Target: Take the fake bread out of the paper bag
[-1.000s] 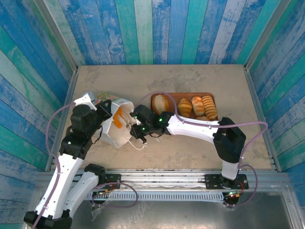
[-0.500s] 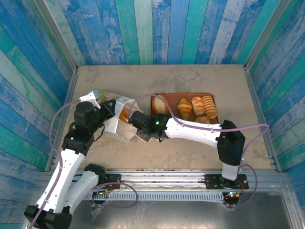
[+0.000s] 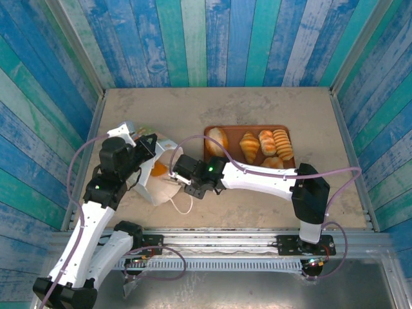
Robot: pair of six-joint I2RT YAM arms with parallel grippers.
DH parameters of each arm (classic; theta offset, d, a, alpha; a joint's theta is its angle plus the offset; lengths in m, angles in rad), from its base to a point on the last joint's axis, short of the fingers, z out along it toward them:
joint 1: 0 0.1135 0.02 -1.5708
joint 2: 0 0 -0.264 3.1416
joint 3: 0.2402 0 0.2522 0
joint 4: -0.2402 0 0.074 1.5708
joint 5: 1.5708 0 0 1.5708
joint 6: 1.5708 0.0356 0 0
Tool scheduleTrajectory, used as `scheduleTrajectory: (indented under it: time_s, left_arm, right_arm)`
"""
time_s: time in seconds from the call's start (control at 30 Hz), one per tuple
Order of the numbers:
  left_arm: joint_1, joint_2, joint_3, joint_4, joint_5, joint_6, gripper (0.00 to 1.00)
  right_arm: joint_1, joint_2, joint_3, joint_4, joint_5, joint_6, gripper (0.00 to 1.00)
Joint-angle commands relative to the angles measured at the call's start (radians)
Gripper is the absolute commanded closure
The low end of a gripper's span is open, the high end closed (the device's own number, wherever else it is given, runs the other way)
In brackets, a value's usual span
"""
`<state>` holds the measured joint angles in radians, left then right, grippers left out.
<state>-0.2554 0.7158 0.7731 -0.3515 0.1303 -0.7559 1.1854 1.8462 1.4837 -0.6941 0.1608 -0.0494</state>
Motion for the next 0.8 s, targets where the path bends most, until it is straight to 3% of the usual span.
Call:
scheduleTrajectory:
  time_s: [0.0,0.27,0.77]
  left_arm:
    - [-0.001,-0.016,0.02,0.025,-0.008,0.006,1.0]
    - [-0.001,-0.015,0.018,0.031,0.0,-0.005,1.0]
    - [-0.001,-0.035,0.017,0.024,0.008,-0.016,1.0]
  right_arm:
    - [0.006,-0.029,-0.01,0.018,-0.123,0.006,0.56]
    - [-0.01,-0.04,0.018,0.027,-0.103,0.111,0.55]
    - [-0.179,-0.024,0.007,0.255,-0.39,0.495,0.5]
